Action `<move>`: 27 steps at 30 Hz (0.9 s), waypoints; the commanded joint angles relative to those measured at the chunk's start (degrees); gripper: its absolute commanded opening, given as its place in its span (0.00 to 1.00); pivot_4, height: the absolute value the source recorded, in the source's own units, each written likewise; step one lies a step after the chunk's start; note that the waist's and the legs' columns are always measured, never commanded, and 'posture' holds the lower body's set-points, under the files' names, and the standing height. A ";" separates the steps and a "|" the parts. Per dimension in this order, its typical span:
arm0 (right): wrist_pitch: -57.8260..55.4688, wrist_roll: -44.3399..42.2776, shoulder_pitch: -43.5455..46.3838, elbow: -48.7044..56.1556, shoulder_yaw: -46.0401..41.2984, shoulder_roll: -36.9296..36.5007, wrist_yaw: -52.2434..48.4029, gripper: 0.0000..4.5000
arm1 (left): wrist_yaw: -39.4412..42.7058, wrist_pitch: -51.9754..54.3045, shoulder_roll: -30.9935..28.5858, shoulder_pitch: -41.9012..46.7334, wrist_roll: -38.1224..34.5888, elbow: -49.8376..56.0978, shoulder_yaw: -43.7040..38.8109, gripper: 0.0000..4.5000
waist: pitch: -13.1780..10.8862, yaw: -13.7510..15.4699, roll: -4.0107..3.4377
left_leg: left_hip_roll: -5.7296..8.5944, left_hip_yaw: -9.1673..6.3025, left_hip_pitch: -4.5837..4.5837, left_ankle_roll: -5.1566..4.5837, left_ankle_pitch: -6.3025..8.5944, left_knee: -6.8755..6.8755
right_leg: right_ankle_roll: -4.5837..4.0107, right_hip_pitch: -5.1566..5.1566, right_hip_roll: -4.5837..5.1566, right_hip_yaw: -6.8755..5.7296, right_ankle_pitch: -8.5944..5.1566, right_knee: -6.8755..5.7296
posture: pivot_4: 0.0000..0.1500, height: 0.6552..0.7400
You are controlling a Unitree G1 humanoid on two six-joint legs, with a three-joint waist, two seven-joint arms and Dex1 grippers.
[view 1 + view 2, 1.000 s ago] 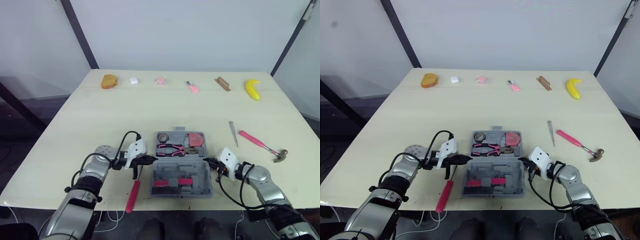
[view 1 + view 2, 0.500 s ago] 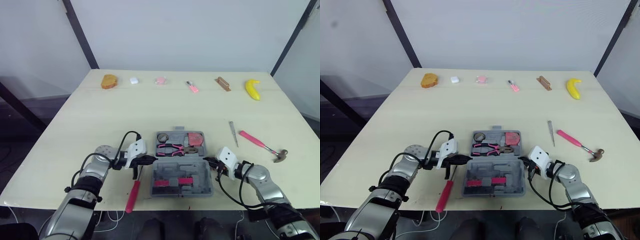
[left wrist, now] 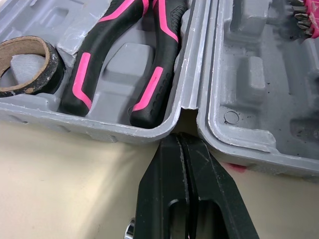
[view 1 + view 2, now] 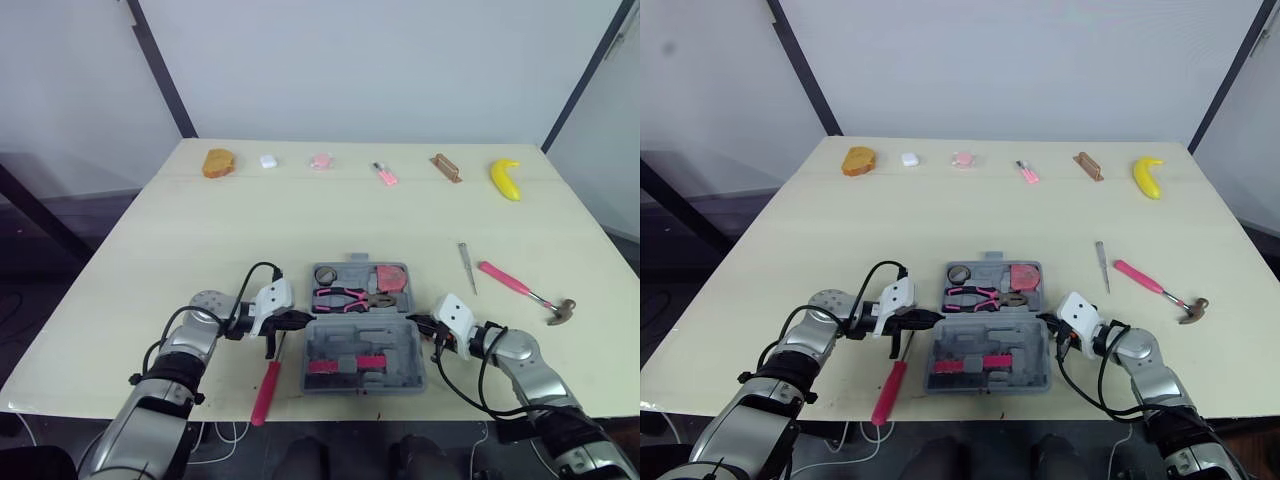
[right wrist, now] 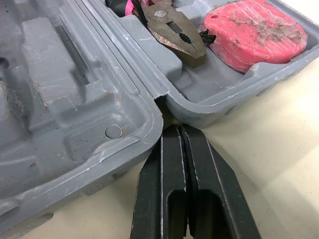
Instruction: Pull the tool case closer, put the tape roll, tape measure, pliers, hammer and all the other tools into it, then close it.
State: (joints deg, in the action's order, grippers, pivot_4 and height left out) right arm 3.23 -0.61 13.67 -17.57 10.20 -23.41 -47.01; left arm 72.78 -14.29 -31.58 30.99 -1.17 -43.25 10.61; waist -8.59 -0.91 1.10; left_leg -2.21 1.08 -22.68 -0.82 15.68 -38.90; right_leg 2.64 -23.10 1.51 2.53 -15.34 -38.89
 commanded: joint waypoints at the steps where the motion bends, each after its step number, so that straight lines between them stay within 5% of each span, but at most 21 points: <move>1: -0.04 -0.61 -0.15 2.07 0.27 -0.33 -0.73 0.01 | -0.01 -0.32 0.31 -0.08 0.69 0.25 0.65 0.00 | 0.00 0.02 0.00 | 0.00 0.00 0.00 0.00 0.00 0.00 | 0.00 0.00 0.00 0.00 0.00 0.00 | 1.00 1.00; 27: -0.16 -2.65 -1.49 1.10 -2.57 -4.69 -0.33 0.01 | -0.44 -1.01 -0.41 -0.49 0.03 -0.12 -0.06 0.00 | 0.00 0.10 0.00 | 0.00 0.01 -0.02 0.00 0.00 0.00 | 0.00 0.00 0.01 0.00 0.00 0.03 | 1.00 1.00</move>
State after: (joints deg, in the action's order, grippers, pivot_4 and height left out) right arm 2.80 -2.84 12.66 -17.03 9.40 -26.97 -47.90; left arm 72.46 -15.41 -31.58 30.99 -1.29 -43.48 10.83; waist -8.59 -0.80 1.10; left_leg -2.21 1.09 -22.70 -0.82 15.68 -38.90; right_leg 2.64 -23.10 1.53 2.53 -15.34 -38.87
